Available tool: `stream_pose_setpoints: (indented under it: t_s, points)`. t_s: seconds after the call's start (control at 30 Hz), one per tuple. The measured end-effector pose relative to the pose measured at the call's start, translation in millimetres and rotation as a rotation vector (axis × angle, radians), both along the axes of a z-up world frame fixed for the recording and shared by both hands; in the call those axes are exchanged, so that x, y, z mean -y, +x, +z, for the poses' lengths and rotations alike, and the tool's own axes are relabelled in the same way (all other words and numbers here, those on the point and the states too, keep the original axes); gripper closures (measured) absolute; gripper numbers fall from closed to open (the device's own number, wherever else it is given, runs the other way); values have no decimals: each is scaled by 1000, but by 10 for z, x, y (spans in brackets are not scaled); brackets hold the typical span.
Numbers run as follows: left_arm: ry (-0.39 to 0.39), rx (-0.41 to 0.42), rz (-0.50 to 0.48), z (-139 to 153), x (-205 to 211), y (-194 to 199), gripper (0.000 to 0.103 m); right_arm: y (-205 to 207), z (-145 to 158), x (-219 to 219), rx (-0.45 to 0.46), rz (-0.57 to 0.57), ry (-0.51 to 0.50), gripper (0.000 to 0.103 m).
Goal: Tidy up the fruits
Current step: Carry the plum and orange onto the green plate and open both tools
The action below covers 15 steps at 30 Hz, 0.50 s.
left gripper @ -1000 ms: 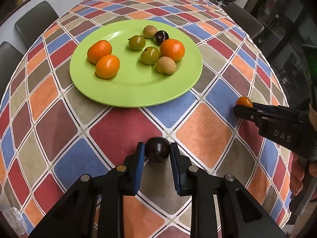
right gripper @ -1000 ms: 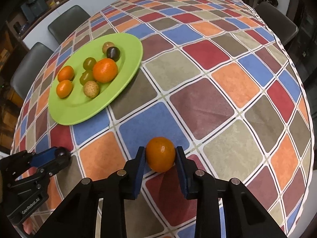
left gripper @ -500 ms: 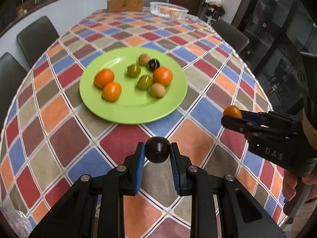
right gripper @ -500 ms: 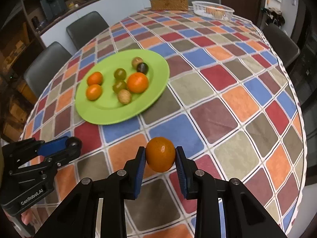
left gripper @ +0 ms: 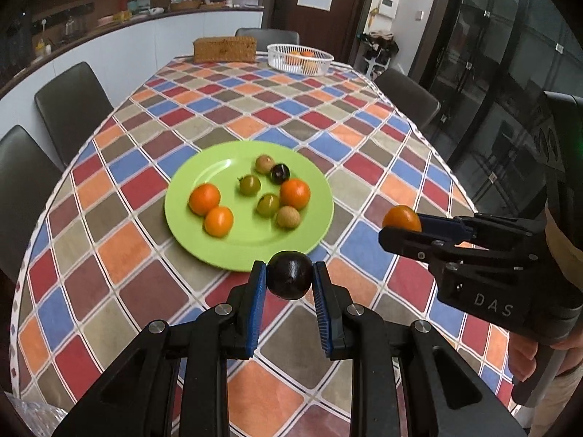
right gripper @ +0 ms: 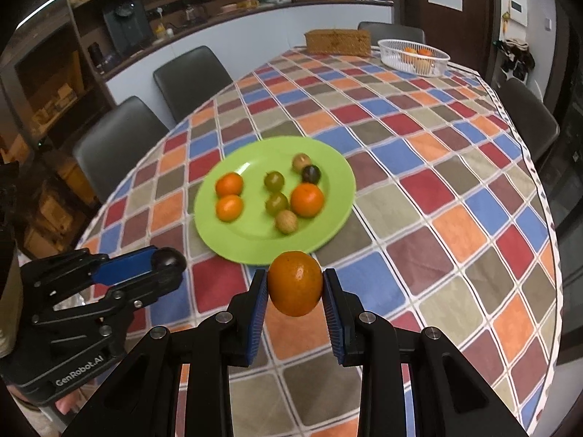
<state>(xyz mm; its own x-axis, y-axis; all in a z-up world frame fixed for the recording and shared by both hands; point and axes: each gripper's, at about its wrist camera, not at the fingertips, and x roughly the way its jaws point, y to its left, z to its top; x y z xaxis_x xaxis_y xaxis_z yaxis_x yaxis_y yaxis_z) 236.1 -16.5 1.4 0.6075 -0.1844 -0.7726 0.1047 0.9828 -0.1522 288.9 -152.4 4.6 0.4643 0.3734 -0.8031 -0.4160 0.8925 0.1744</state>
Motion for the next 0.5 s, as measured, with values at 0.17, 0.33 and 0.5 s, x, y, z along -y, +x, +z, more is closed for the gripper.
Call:
stream_pose_setpoints:
  t_s: [0.17,0.33,0.5]
  points:
    - [8,30,-1,86,-74,67,78,62,78,-125,20,5,14,72]
    - [12,60,6,160,-173,167,78,150,120,-234,31,6,33,72]
    - [9,74,18,183,-275,287,78,276,132,-334,42,4,43,72]
